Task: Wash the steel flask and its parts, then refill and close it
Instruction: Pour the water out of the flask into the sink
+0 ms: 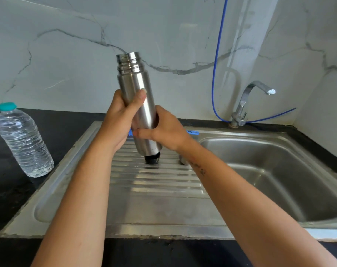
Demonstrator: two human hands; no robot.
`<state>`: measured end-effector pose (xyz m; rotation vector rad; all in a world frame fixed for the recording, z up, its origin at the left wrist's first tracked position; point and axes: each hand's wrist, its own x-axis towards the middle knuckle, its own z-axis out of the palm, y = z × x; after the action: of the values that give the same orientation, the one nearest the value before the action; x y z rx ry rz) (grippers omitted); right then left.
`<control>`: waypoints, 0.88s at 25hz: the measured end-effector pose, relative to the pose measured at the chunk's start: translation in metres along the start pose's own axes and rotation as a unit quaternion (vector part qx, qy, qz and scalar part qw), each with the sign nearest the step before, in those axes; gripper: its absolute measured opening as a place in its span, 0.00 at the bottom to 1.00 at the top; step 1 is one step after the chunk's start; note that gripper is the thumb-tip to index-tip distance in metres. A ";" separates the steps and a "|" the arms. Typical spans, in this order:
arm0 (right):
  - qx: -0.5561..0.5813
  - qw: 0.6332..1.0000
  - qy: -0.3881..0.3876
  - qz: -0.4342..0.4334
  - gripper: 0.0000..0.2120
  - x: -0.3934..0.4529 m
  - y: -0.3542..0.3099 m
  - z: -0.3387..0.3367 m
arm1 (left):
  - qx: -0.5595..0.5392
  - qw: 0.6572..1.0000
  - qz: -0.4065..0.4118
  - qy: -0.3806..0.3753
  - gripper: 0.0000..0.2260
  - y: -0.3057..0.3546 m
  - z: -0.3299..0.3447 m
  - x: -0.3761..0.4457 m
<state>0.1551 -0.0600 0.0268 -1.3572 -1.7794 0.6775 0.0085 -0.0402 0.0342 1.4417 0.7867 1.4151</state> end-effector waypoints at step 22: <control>-0.164 0.953 0.187 0.172 0.33 -0.136 0.210 -0.193 | 0.445 0.756 0.028 -0.480 0.19 -0.120 0.169 -0.078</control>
<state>0.4459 -0.1387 -0.0691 -1.9072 -1.4024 0.2743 0.1832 -0.0997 -0.0885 2.5813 0.7084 0.0664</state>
